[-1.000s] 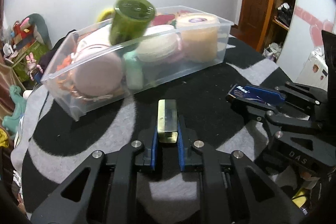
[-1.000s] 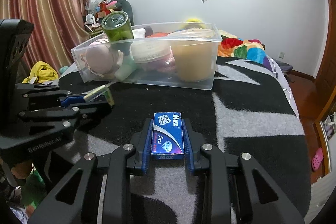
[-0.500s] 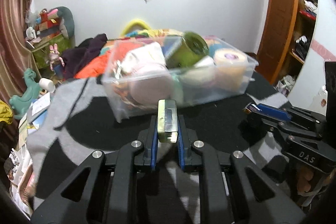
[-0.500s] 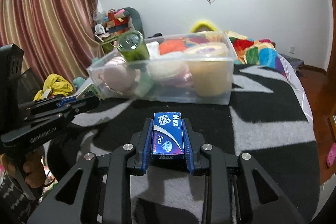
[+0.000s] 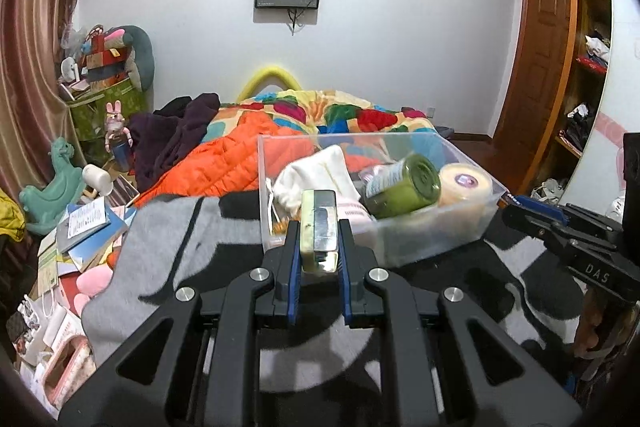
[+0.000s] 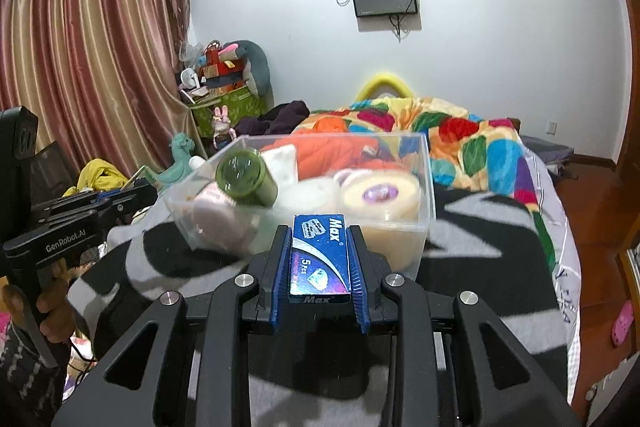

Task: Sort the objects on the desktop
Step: 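Drop gold-green packet into box with left tool while right tool lowers Max box inside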

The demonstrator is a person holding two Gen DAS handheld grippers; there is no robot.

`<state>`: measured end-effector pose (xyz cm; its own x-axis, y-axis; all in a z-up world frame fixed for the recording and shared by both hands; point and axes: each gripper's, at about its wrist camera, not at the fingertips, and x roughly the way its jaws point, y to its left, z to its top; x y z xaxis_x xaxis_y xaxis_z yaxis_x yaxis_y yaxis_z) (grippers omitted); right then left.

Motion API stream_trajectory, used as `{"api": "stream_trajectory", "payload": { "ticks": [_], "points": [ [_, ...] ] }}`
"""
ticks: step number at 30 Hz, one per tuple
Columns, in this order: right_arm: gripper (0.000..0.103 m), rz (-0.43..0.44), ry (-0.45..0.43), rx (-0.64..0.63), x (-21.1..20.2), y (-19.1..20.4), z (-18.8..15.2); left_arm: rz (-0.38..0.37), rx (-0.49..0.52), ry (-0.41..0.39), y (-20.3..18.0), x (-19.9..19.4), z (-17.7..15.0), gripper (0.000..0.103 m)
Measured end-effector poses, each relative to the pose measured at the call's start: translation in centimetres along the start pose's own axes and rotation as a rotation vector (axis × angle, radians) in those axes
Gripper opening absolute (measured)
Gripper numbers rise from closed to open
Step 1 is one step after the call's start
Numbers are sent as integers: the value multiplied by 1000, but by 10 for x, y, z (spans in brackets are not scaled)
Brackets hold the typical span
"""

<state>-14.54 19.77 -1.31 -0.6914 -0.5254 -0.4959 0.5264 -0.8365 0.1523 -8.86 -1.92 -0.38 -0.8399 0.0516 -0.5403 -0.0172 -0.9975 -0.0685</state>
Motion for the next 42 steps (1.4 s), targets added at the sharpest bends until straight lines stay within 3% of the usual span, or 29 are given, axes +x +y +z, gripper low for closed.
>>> {"api": "stream_trajectory", "payload": {
  "ticks": [17,38,40,42],
  "points": [
    [25,-24,21,-17,43,6,20,-30,-67,36,24,55,14,15],
    [25,-70,70,-90,77,21,24,-78,-82,68,30,64,15,17],
    [25,-72,73,-82,78,17,24,-82,-87,73,31,64,15,18],
    [25,-74,75,-77,77,18,24,-98,-92,74,31,62,15,28]
  ]
}}
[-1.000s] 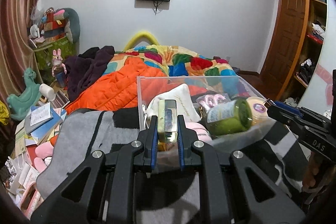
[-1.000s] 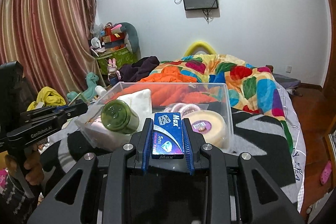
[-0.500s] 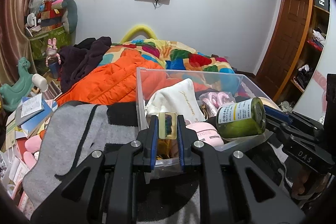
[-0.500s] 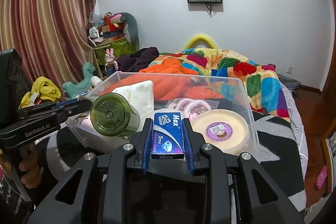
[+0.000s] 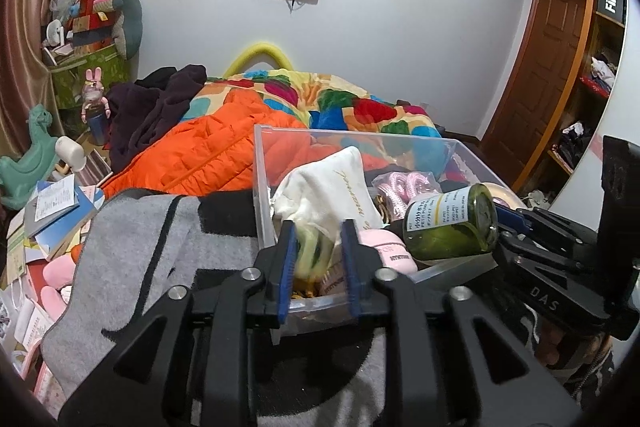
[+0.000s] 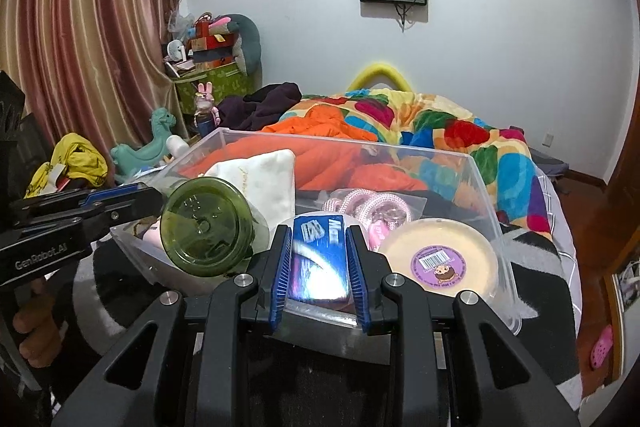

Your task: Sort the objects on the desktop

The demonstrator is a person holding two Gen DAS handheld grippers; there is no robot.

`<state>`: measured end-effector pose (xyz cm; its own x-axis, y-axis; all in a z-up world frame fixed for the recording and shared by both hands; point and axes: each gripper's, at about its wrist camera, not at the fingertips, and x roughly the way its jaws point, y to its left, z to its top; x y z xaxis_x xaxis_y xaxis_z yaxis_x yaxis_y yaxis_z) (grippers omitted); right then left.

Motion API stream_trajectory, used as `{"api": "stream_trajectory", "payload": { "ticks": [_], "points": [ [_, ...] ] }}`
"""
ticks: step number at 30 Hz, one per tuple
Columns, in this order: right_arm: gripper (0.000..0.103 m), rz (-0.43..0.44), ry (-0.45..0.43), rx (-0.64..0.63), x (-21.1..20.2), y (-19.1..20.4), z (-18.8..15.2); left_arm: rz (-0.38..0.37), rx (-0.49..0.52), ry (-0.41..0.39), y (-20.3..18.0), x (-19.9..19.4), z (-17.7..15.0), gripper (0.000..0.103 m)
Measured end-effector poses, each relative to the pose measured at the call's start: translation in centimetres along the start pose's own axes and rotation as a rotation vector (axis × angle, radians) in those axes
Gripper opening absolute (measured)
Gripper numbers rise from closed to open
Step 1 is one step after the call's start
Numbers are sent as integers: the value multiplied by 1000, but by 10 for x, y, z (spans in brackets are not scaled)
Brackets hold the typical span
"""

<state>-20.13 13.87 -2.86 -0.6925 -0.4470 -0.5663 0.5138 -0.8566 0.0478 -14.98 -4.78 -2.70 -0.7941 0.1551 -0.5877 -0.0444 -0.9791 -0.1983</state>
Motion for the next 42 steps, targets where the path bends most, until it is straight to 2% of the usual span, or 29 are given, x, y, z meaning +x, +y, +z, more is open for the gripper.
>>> {"api": "stream_trajectory", "payload": {
  "ticks": [5,15,20,24,27,29,31,33,35,37,39,42],
  "points": [
    [25,-1,-8,-4,-7,2,-2,31,46,-29,-11,-10,-2,37],
    [26,-5,-35,11,-28,-1,-1,37,62,-74,-20,-32,-1,43],
    [34,2,-49,42,-39,-4,-2,35,55,-89,-23,-43,-2,44],
    [38,12,-51,38,-50,-1,-2,12,50,-97,-27,-55,-5,52],
    [50,4,-61,33,-60,2,-4,0,45,-113,-31,-64,-9,56],
    [64,11,-71,33,-67,5,-5,2,42,-124,-35,-71,-11,60],
    [73,23,-85,32,-75,9,-6,4,41,-127,-39,-75,-12,65],
    [75,10,-103,16,-83,14,-9,8,39,-128,-43,-79,-13,69],
    [83,-12,-111,-3,-90,18,-11,14,36,-133,-45,-85,-14,74],
    [84,-34,-122,-11,-96,21,-13,19,30,-141,-47,-91,-15,77],
    [85,-42,-124,-15,-100,22,-14,18,22,-145,-49,-96,-17,86],
    [89,-48,-122,2,-106,21,-19,26,11,-152,-50,-102,-22,92]
  ]
}}
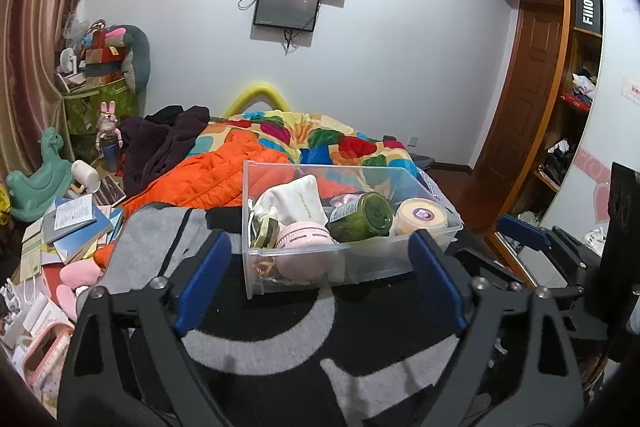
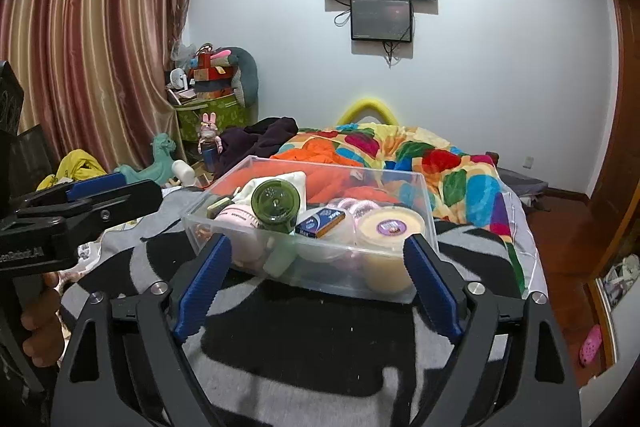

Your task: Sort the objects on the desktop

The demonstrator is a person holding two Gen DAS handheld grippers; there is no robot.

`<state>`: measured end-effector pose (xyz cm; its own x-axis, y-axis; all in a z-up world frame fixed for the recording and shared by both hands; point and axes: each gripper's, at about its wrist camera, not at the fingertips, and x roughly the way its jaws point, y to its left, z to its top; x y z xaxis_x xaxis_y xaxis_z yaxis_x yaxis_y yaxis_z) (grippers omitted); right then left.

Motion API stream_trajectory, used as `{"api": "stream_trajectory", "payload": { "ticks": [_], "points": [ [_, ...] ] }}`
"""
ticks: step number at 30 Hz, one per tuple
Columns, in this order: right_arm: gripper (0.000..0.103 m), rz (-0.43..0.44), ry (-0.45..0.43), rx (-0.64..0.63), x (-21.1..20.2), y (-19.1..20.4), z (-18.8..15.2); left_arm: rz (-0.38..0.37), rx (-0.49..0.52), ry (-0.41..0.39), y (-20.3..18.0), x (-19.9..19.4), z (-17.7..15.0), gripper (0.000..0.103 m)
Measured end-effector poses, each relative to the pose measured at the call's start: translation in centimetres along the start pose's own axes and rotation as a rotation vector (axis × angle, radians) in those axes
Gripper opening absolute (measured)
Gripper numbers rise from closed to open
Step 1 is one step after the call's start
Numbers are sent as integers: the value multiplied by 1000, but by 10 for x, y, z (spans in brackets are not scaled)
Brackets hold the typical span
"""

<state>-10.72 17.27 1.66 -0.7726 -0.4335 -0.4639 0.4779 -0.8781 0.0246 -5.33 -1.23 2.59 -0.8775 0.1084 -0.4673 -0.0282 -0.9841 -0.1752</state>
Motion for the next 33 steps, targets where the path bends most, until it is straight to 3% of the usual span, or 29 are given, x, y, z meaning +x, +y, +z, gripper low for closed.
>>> {"api": "stream_trajectory", "payload": {
  "ticks": [2,8,13,23,33],
  "points": [
    [94,-15,-2,12,-4,-2,-4,23,7,-6,-4,-4,-3,93],
    [96,-43,-11,45,-20,-9,-22,27,16,-8,-14,-9,-14,94],
    [97,-21,-17,91,-30,-14,-29,24,4,4,-21,-9,-25,94],
    [97,-94,-25,58,-34,-13,-41,48,49,13,-32,-9,-38,94],
    [97,-78,-11,88,-33,-21,-44,48,33,44,-28,-1,-44,94]
  ]
}}
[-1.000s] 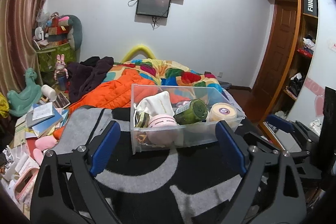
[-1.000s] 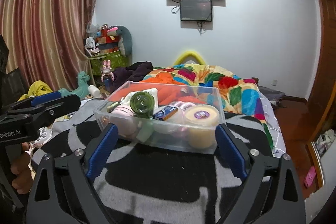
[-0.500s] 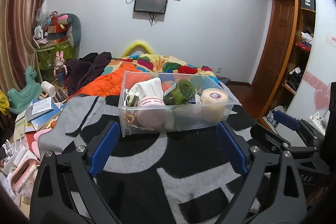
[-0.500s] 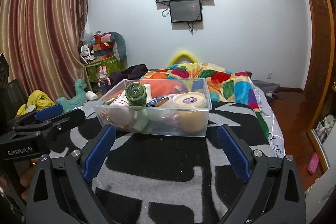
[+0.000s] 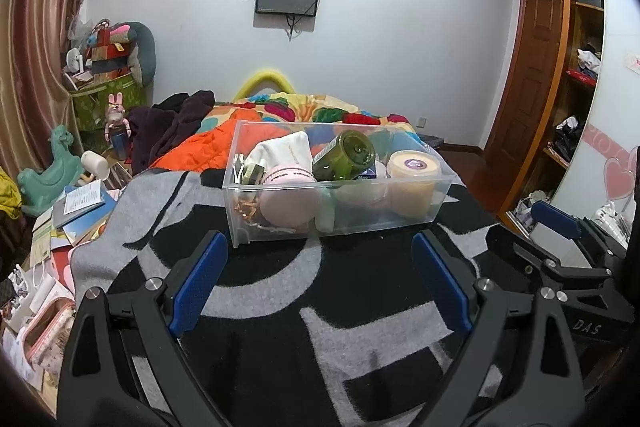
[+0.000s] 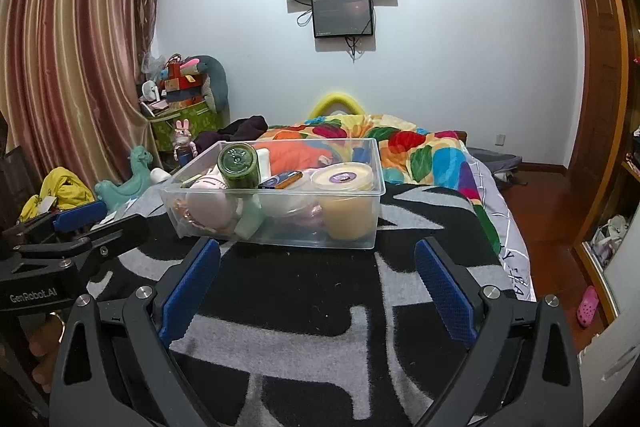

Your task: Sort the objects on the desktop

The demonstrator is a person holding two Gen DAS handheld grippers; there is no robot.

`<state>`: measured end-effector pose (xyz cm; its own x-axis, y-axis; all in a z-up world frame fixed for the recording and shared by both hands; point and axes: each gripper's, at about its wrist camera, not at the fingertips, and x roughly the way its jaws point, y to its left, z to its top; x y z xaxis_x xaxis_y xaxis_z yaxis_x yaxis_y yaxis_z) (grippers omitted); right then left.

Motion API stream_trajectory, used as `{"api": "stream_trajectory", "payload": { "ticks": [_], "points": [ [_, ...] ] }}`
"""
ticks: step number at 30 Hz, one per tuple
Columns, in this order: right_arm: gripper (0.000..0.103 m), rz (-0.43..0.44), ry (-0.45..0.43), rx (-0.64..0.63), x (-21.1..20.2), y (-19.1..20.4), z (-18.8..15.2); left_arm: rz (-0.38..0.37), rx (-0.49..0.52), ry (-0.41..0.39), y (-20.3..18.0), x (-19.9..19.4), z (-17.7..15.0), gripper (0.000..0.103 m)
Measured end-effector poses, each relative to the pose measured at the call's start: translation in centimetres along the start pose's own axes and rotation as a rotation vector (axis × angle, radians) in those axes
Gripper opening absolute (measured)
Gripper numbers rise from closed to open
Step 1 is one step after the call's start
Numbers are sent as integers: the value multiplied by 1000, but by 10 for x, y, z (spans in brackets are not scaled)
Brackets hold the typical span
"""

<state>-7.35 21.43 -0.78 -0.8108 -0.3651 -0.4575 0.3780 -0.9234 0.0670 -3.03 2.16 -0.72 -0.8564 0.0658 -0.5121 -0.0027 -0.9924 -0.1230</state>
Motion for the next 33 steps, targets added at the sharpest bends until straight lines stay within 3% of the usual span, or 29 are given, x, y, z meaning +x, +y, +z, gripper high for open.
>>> {"api": "stream_trajectory", "payload": {
  "ticks": [10,16,22,33],
  "points": [
    [97,21,8,11,3,0,0,-1,-7,13,0,4,0,97],
    [97,26,6,7,4,1,0,36,-1,-26,-4,0,0,97],
    [97,36,7,25,3,-1,1,-22,-16,1,-1,2,1,97],
    [98,29,11,29,5,-2,0,-20,-9,7,-5,3,-1,98]
  ]
}}
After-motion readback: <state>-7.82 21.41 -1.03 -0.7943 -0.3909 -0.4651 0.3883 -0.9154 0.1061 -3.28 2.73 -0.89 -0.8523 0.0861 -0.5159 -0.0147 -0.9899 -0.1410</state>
